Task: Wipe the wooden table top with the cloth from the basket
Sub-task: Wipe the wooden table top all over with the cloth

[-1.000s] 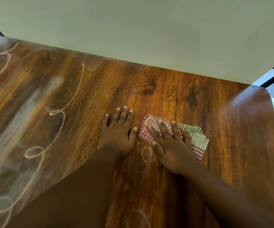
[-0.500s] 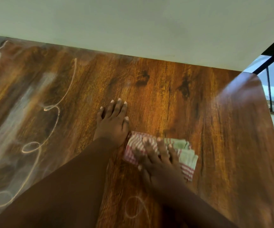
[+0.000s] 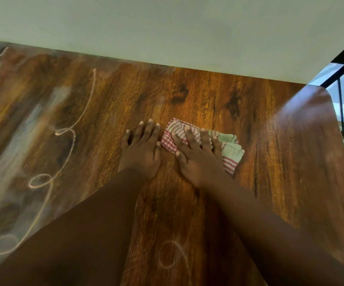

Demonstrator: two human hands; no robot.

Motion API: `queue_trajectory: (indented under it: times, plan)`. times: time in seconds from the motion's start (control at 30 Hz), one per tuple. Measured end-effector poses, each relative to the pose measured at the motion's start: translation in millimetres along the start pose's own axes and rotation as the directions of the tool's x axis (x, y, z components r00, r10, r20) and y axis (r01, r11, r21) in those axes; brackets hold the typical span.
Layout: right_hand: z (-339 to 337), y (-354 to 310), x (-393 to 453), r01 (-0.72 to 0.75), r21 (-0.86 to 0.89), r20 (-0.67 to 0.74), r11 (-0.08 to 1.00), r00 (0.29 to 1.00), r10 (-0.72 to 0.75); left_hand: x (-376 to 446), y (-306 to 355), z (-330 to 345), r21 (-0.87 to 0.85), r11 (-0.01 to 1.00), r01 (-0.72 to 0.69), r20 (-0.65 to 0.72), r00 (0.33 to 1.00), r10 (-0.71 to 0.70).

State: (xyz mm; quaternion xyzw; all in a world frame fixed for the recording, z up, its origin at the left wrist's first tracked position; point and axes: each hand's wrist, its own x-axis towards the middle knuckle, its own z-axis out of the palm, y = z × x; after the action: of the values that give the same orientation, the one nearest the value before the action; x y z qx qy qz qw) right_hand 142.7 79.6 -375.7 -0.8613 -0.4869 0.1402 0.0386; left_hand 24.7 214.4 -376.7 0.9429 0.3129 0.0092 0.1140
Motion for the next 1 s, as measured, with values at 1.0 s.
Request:
queue_trajectory:
  times: [1.0]
  plan:
    - [61,-86,-262,0.172,0.044,0.047,0.984,0.984,-0.174,-24,6,-11,0.004,0.99,-0.141,-0.017,0.99,0.141]
